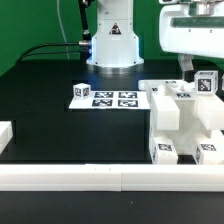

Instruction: Assemble chair

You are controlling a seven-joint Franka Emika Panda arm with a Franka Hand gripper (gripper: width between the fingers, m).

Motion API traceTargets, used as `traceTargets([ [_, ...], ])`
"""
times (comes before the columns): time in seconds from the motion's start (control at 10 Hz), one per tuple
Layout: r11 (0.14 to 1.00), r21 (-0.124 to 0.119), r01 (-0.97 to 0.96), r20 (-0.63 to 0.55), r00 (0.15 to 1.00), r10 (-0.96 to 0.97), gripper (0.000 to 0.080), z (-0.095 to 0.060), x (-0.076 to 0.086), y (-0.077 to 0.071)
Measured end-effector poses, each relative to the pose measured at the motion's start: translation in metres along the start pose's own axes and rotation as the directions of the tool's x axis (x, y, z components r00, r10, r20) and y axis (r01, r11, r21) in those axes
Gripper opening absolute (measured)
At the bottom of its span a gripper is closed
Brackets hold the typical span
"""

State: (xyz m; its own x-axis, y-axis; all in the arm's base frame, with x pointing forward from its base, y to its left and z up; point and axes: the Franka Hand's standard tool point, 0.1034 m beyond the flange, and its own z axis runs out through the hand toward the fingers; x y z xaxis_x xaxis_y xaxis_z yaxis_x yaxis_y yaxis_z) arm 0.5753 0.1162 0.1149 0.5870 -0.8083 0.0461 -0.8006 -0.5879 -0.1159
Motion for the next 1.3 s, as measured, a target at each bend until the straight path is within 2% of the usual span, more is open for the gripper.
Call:
traceTargets([
  [0.2,0.964,0.004,0.264,0.014,0.964,-0.264,0.0648,0.002,0.0011,0.0028],
  [0.4,0.946,0.005,0.324,0.018,0.946,-0.324,0.0648,0.0032,-0.0025,0.0025],
  [0.6,0.954,0.004,0.299,0.018,0.954,-0.299,0.0396,0.0033,-0.0028,0.0024],
  [0.7,0.953,0.004,0.301,0.017,0.953,-0.302,0.0396,0.0033,-0.0027,0.0024],
  [0.8,0.96,0.004,0.279,0.018,0.96,-0.279,0.0262,0.0033,-0.003,0.0023],
  [1.3,1.0,0.0,-0.021,0.019,1.0,0.021,0.0263,0.0033,-0.0033,0.0021],
])
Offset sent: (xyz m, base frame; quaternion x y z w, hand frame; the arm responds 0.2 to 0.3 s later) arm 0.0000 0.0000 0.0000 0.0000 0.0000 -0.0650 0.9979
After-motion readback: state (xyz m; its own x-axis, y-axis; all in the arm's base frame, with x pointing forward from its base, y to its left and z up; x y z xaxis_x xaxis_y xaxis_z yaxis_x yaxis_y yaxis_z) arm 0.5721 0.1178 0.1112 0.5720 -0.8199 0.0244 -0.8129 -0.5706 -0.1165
